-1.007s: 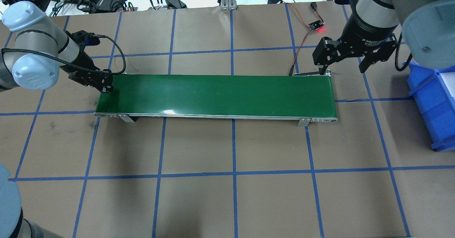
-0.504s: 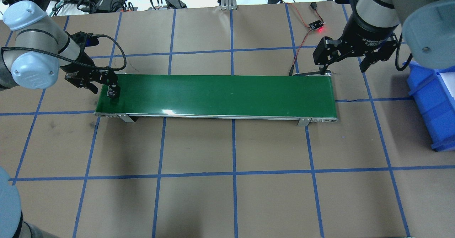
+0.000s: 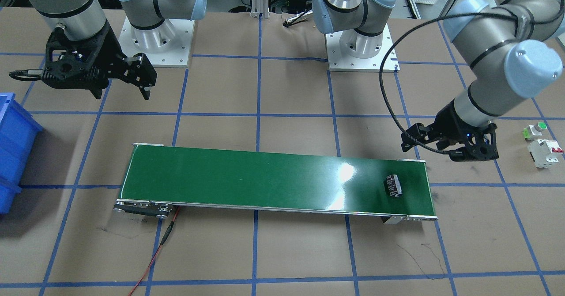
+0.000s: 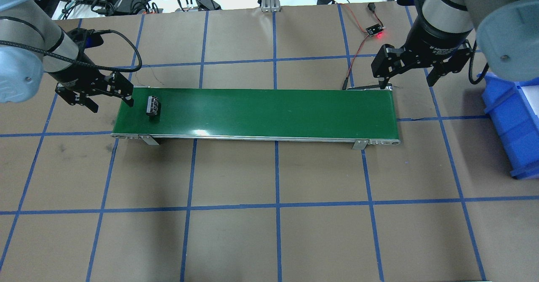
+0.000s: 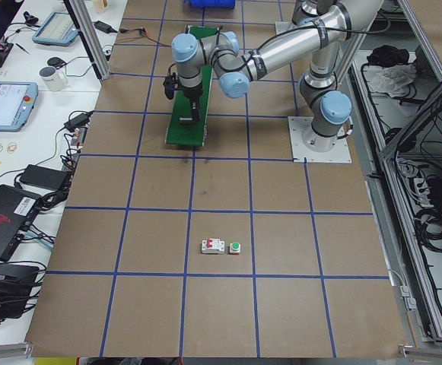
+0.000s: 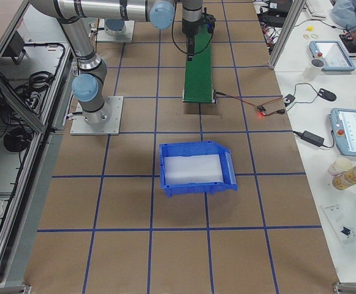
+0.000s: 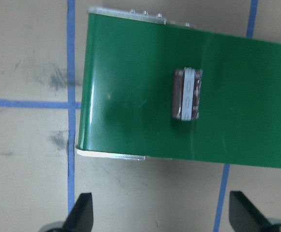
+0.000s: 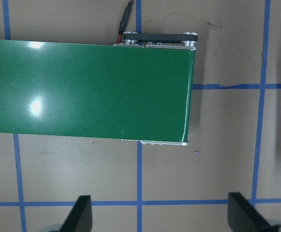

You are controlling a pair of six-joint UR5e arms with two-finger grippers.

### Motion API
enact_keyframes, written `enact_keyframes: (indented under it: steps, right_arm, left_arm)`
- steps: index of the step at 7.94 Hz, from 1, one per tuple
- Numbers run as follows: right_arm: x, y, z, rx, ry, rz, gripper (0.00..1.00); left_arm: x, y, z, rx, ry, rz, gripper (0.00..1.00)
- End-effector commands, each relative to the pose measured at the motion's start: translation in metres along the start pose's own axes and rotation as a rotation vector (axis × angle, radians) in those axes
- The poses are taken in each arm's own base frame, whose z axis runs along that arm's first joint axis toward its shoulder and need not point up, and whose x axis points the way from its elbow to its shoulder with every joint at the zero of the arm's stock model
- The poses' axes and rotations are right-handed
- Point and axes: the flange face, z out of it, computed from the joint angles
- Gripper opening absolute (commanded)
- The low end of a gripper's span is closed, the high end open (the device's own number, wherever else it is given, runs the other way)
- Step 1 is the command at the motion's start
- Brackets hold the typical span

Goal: Move capacitor from left to right
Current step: 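Withdraw the left gripper while the right gripper moves over the belt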

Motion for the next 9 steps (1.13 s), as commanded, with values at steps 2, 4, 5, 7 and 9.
enact_keyframes:
  steps: [2, 4, 5, 7, 9]
  right_arm:
    - [0.0, -0.007, 0.009, -0.005, -0.006, 0.002, 1.0]
    - [0.0, -0.051, 0.061, -0.02, -0.015, 0.016, 1.0]
    - [0.001, -0.072, 0.091, -0.03, -0.013, 0.016, 1.0]
    - [0.0, -0.088, 0.123, -0.052, -0.017, 0.016, 1.0]
    - [0.0, -0.102, 0.162, -0.055, -0.025, 0.017, 1.0]
  left_arm:
    - [0.023, 0.077, -0.08, -0.035, -0.017, -0.042, 1.0]
    - [0.029, 0.095, -0.096, -0.043, -0.016, -0.041, 1.0]
    - [0.036, 0.093, -0.097, -0.039, -0.015, -0.031, 1.0]
    - [0.049, 0.104, -0.109, -0.035, -0.021, -0.039, 1.0]
    - [0.044, 0.098, -0.128, -0.002, -0.086, -0.041, 1.0]
